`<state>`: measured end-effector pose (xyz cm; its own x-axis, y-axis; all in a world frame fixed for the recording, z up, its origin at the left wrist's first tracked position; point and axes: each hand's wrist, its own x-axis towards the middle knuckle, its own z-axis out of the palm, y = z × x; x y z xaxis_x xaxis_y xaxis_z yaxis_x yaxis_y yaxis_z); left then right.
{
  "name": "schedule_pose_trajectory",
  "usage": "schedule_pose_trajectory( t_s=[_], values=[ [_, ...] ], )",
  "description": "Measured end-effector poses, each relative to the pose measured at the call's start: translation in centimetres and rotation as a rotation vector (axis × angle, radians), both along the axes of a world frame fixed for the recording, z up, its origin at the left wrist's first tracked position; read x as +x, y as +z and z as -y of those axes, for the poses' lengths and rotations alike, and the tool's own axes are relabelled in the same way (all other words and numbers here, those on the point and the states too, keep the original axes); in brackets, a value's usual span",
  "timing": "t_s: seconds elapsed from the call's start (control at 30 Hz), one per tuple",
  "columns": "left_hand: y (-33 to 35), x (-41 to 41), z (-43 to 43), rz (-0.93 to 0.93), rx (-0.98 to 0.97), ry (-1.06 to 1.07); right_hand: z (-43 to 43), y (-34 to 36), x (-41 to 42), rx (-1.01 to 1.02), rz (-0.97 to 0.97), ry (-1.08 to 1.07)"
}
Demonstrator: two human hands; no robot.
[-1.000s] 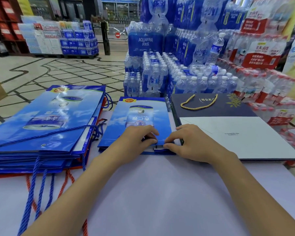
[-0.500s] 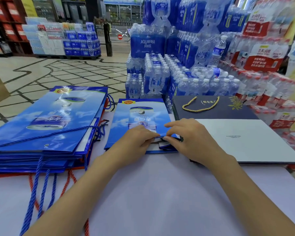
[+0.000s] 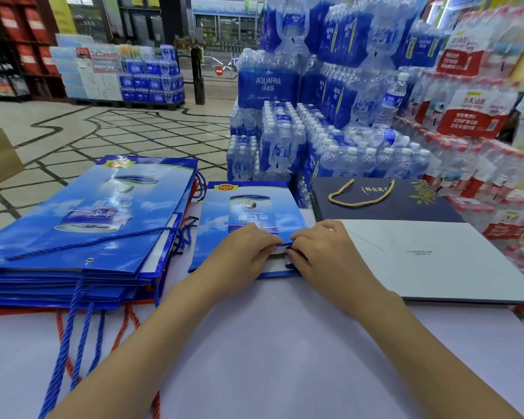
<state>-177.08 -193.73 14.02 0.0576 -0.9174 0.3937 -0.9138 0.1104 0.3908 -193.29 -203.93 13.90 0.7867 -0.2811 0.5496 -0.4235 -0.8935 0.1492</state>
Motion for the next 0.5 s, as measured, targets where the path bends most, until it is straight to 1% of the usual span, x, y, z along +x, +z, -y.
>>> schedule_pose_trajectory(
  t_s=[0.13,0.23,0.3,0.4,0.47,0.5],
  values=[
    [-0.1,-0.5,-0.1,0.034,0.015,0.059,0.5,0.2,-0.3,0.158,0.002,0.075],
    [-0.1,-0.6,-0.2,0.036,0.053,0.122,0.7,0.6,-0.9,0.285,-0.085,0.113],
    [-0.2,-0.5,-0.2,-0.004,0.059,0.132,0.7,0.8,-1.1,0.345,-0.138,0.126],
    [-0.4,-0.6,-0.2,-0.034,0.073,0.068,0.8,0.9,-1.2,0.357,-0.149,0.101],
    [-0.5,-0.4,0.0,-0.095,0.081,0.024,0.8,0.9,-1.2,0.325,-0.084,0.07],
    [-0.4,-0.4,0.1,-0.154,0.071,0.014,0.8,0.8,-1.2,0.288,-0.039,0.062]
  ],
)
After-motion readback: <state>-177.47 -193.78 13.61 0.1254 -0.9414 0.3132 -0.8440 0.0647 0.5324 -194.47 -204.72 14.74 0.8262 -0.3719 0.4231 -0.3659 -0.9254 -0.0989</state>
